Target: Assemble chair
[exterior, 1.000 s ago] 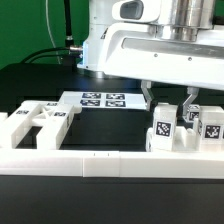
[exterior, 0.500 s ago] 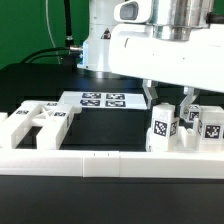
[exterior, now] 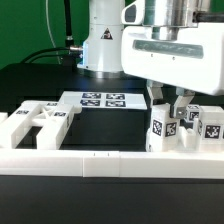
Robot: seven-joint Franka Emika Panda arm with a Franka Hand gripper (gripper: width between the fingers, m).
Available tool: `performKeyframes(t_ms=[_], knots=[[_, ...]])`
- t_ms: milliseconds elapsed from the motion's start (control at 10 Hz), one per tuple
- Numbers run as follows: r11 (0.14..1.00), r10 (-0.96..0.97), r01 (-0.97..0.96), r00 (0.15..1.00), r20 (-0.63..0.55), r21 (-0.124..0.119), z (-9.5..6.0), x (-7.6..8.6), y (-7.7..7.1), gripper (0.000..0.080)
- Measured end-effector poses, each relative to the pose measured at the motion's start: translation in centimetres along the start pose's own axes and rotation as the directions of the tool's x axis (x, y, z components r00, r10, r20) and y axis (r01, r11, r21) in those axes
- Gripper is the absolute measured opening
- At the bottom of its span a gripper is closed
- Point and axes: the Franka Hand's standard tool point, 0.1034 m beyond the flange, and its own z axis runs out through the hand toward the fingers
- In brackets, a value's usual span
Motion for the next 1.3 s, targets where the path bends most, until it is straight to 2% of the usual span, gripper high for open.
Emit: performKeyframes(t_ms=[200, 400, 700, 800, 900, 1200, 1300], knots=[[0.984, 0.179, -0.18, 0.984, 0.022, 0.015, 0.02, -0.02, -0.08, 0.029], [0.965, 0.263, -0.263, 0.965, 0.023, 0.014, 0.01, -0.03, -0.1, 0.029], [0.886, 0.463, -0.463, 0.885, 0.045, 0.011, -0.01, -0.05, -0.17, 0.029], [0.827, 0.559, -0.562, 0.827, 0.067, 0.03, 0.03, 0.13, -0.28, 0.029], [0.767, 0.636, -0.64, 0.767, 0.09, 0.038, 0.03, 0.1, -0.31, 0.029], [0.589, 0.798, -0.807, 0.589, 0.128, 0.039, 0.05, 0.08, -0.53, 0.029], [0.581, 0.803, -0.813, 0.581, 0.132, 0.043, 0.03, 0.09, -0.59, 0.029]])
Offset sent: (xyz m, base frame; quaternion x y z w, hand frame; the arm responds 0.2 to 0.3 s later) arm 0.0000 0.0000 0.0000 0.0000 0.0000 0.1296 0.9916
